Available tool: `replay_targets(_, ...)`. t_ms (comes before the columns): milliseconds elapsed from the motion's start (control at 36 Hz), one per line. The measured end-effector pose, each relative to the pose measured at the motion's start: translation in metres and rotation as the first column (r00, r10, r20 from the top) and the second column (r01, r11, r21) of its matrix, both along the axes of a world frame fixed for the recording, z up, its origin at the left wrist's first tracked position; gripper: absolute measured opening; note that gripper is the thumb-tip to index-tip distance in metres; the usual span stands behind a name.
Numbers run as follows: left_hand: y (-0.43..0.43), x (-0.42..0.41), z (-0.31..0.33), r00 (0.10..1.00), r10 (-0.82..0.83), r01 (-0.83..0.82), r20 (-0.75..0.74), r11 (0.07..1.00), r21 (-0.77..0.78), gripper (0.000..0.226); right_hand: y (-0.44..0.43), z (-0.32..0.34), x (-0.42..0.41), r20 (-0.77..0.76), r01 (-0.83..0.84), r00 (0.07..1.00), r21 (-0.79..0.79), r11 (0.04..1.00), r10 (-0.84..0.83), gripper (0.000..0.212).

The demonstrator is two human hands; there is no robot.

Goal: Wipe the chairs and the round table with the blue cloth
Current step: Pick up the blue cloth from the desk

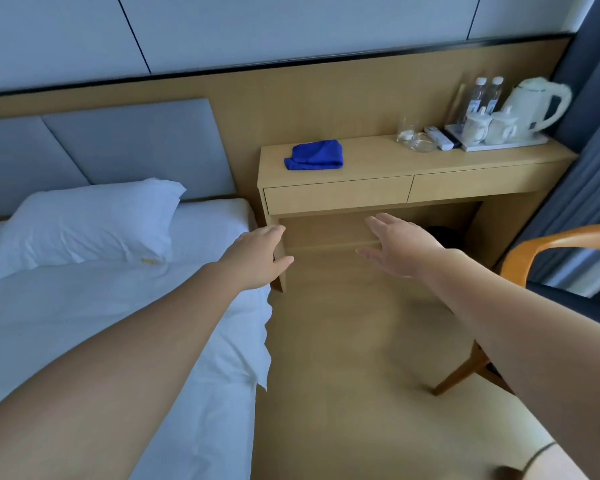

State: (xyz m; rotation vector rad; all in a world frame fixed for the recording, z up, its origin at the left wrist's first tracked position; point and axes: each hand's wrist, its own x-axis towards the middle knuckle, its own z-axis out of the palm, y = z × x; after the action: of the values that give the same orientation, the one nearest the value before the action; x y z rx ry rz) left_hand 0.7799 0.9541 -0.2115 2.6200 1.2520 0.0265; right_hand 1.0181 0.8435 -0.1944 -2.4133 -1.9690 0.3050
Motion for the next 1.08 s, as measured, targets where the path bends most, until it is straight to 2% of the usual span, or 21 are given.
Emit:
replay_targets(250,0.089,0.038,-0.014,1.000,0.001,-0.001,0.007,1.000,0.009,0.065,0.094,-0.017,0.040,-0.023,-0.020,1.000,0.001,1.000,0.020,0.067)
replay_targets(556,0.205,0.134,-0.028,0.999,0.042,-0.042,-0.017,0.998,-0.037,0.064,0.228,-0.034,0.137,-0.065,-0.060,0.996,-0.064,0.996,0.056,0.068)
replay_targets(694,0.245,0.167,-0.028,0.997,0.071,-0.070,0.019,0.997,-0.025,0.063,0.280,-0.034,0.171,-0.033,-0.093,0.995,-0.077,0.993,0.091,0.068)
replay_targets(1083,0.364,0.216,-0.047,0.999,0.034,-0.034,0.011,0.999,-0.010,0.062,0.405,-0.063,0.207,-0.027,-0.119,0.993,-0.125,0.985,0.116,0.065)
